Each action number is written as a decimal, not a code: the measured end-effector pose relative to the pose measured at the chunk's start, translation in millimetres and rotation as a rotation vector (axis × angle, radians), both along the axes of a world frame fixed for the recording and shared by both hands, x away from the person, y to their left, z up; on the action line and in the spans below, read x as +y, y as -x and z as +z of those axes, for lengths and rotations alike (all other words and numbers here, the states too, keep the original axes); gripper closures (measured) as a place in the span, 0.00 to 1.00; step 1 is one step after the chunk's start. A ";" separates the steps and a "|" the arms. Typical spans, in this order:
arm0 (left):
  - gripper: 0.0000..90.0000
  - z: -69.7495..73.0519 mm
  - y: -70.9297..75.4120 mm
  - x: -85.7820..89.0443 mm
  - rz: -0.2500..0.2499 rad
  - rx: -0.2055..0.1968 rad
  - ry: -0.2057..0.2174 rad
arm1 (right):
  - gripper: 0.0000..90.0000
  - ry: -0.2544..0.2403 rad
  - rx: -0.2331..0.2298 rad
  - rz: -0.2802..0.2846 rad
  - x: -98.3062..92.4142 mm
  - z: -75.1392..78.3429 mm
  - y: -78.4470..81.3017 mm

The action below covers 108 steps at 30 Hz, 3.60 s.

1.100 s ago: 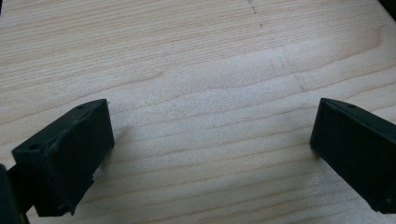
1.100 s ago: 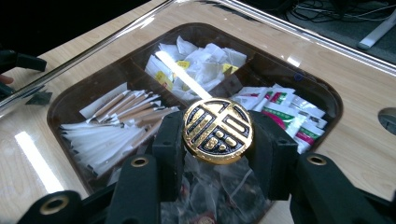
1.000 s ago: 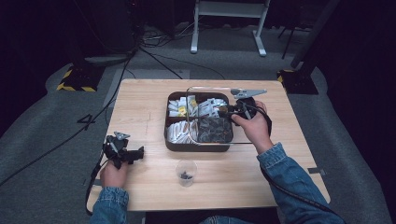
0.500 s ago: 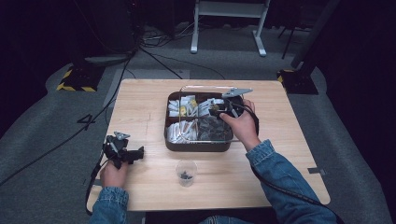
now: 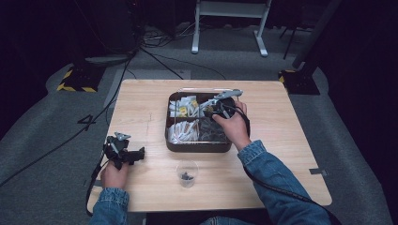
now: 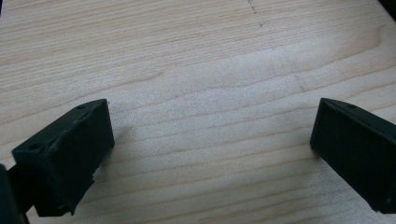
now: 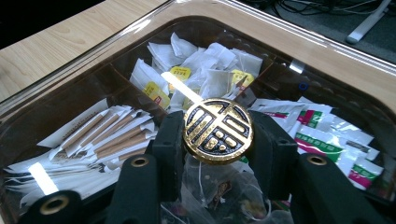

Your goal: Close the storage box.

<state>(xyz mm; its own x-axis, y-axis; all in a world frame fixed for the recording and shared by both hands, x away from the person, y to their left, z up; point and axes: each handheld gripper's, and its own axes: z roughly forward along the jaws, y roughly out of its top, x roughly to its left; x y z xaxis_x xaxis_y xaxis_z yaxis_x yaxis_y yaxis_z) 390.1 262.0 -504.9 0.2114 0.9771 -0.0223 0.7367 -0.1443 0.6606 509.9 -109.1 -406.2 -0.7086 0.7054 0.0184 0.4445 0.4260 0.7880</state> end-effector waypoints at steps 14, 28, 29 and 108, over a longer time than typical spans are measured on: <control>0.00 -0.1 0.0 -0.1 0.000 0.000 0.001 | 0.65 -0.008 0.027 -0.024 11.2 -18.1 -7.4; 0.00 -0.1 0.1 -0.1 0.001 0.000 0.002 | 0.65 -0.008 0.040 -0.033 18.2 -28.9 -11.6; 0.00 0.0 0.1 0.0 0.000 0.001 0.001 | 0.65 -0.006 0.039 -0.033 18.7 -29.4 -12.0; 0.00 0.1 0.6 0.0 -0.002 0.001 -0.001 | 0.45 -0.049 0.059 0.027 23.8 -28.8 -20.5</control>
<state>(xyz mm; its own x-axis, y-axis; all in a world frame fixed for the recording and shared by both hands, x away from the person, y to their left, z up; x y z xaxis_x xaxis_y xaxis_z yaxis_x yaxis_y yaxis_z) 389.6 262.0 -504.8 0.2136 0.9767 -0.0215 0.7370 -0.1466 0.6598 530.3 -85.4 -435.0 -0.7240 0.6832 0.0953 0.4800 0.3997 0.7809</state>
